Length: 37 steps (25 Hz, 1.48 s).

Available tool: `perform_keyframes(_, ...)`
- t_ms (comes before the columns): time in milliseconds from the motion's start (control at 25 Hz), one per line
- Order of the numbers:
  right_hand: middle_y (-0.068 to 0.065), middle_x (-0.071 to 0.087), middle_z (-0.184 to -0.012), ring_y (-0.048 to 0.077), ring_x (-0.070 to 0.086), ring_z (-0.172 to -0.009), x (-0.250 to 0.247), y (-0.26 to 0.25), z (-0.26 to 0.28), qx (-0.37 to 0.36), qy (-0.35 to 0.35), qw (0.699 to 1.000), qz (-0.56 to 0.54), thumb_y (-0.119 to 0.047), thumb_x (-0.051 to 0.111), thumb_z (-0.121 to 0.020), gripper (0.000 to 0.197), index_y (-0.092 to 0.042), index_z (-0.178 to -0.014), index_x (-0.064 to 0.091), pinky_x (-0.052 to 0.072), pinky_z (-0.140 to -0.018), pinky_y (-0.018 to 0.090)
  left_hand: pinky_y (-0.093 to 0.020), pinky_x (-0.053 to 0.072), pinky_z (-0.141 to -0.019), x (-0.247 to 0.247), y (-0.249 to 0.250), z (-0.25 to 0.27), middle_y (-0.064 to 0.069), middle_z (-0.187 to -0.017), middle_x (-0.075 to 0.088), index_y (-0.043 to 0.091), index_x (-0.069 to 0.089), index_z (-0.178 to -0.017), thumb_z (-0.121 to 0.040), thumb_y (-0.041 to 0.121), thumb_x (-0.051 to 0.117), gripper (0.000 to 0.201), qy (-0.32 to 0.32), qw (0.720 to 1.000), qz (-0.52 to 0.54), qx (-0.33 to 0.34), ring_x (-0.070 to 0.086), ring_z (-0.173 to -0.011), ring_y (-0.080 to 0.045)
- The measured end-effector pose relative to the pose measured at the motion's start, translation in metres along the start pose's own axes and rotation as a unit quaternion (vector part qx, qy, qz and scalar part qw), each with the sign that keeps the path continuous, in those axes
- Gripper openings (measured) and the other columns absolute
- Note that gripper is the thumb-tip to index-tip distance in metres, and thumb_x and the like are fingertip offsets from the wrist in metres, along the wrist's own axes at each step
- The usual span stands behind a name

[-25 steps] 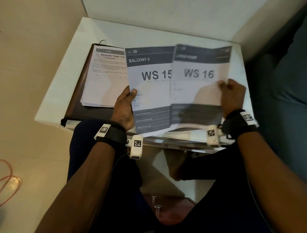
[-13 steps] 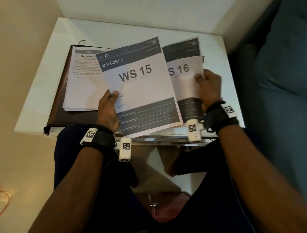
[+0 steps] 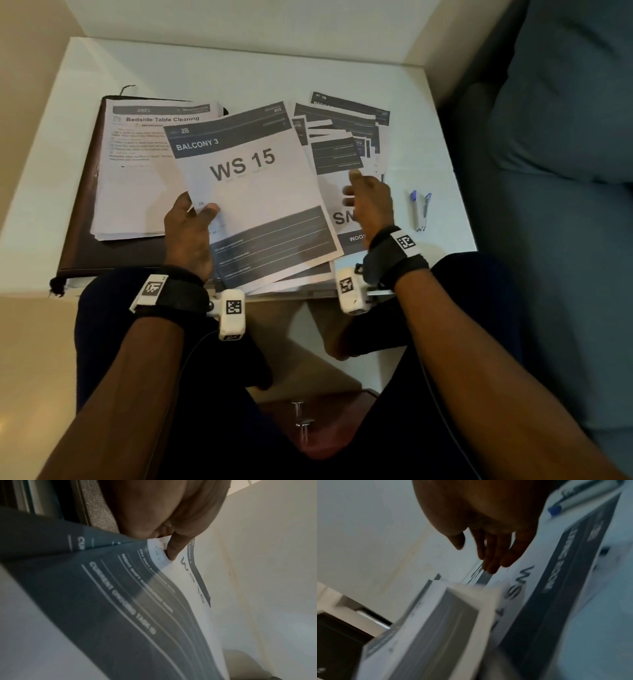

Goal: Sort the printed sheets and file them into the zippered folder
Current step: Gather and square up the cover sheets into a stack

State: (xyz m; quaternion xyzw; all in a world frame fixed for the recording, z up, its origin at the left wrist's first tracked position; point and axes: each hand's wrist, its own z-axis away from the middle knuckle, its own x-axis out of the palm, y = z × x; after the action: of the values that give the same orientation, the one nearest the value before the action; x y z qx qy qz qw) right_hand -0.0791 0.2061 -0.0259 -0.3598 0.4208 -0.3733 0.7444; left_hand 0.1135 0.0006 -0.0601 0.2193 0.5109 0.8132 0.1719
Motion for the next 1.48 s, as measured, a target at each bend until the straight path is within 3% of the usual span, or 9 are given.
perform_keyframes(80,0.014,0.057,-0.136,0.034,0.055,-0.126,-0.027,0.023,-0.02,0.018,0.068,0.978,0.197,-0.054,0.061,-0.091,0.062,-0.009,-0.133,0.055,0.047,-0.106,0.049,-0.031,0.062,-0.079,0.001,0.002,0.002,0.004,-0.112,0.078,0.011,0.062,-0.135,-0.1,0.004,0.063,0.036,0.004,1.0,0.001,0.004,0.076,-0.094,-0.017)
perform_keyframes(240,0.021,0.033,-0.153,0.043,0.032,-0.143,-0.041,0.054,-0.02,0.07,0.033,0.927,0.368,-0.064,0.077,-0.075,0.104,-0.005,-0.147,0.032,0.036,-0.113,0.054,-0.028,0.062,-0.078,0.005,0.004,0.006,0.008,-0.112,0.077,0.012,0.06,-0.136,-0.1,0.006,0.064,0.037,-0.007,1.0,-0.004,0.008,0.075,-0.096,-0.014)
perform_keyframes(400,0.019,0.055,-0.135,0.04,0.05,-0.128,-0.043,0.063,-0.024,0.044,0.027,0.93,0.365,-0.05,0.084,-0.074,0.088,-0.003,-0.134,0.042,0.045,-0.106,0.048,-0.032,0.063,-0.083,0.004,0.005,0.008,0.008,-0.112,0.077,0.011,0.059,-0.136,-0.099,0.005,0.064,0.037,-0.017,1.0,-0.001,0.007,0.075,-0.099,-0.017)
perform_keyframes(520,0.018,0.062,-0.126,0.035,0.059,-0.118,-0.053,0.061,-0.021,0.013,0.059,0.945,0.322,-0.021,0.076,-0.085,0.054,-0.003,-0.129,0.05,0.047,-0.087,0.033,-0.034,0.063,-0.084,0.003,0.005,0.008,0.009,-0.11,0.078,0.011,0.06,-0.134,-0.099,0.003,0.064,0.036,-0.026,1.0,-0.004,0.013,0.076,-0.096,-0.015)
perform_keyframes(680,0.011,0.069,-0.116,0.032,0.058,-0.119,-0.071,0.056,-0.017,-0.038,0.113,0.946,0.3,-0.019,0.067,-0.089,0.025,-0.011,-0.112,0.069,0.043,-0.091,0.03,-0.04,0.061,-0.092,0.003,0.006,0.008,0.005,-0.118,0.077,0.013,0.063,-0.131,-0.099,0.003,0.062,0.033,-0.033,0.999,0.005,0.02,0.074,-0.106,-0.024)
perform_keyframes(880,0.014,0.061,-0.122,0.032,0.061,-0.111,-0.067,0.065,-0.015,0.053,0.03,0.951,0.302,-0.047,0.086,-0.071,0.077,-0.002,-0.126,0.054,0.052,-0.095,0.039,-0.043,0.06,-0.095,0.003,0.005,0.006,0.004,-0.118,0.077,0.014,0.063,-0.129,-0.1,0.002,0.06,0.031,-0.025,0.999,0.016,0.022,0.072,-0.11,-0.029)
perform_keyframes(1000,0.017,0.063,-0.122,0.037,0.061,-0.115,-0.057,0.079,-0.012,0.071,0.024,0.937,0.341,-0.036,0.085,-0.073,0.07,-0.002,-0.124,0.052,0.054,-0.095,0.043,-0.038,0.061,-0.09,0.004,0.006,0.008,0.008,-0.115,0.077,0.014,0.062,-0.13,-0.102,0.003,0.059,0.031,-0.023,0.999,0.011,0.023,0.073,-0.105,-0.024)
perform_keyframes(1200,0.008,0.071,-0.105,0.026,0.067,-0.099,-0.064,0.063,0.003,-0.086,0.108,0.959,0.249,-0.019,0.066,-0.091,0.016,-0.012,-0.105,0.071,0.053,-0.086,0.032,-0.036,0.062,-0.088,0.004,0.006,0.008,0.011,-0.115,0.077,0.016,0.063,-0.13,-0.103,0.005,0.058,0.029,-0.023,0.999,-0.001,0.024,0.072,-0.107,-0.024)
perform_keyframes(1480,-0.007,0.072,-0.101,0.009,0.07,-0.094,-0.091,-0.031,0.009,-0.295,0.157,0.943,0.003,-0.016,0.059,-0.098,0.013,-0.021,-0.105,0.069,0.061,-0.084,0.034,-0.032,0.057,-0.097,0.011,0.031,0.017,0.003,-0.126,0.073,0.008,0.059,-0.139,-0.101,0.0,0.057,0.038,-0.095,0.986,-0.066,0.12,0.07,-0.116,-0.018)
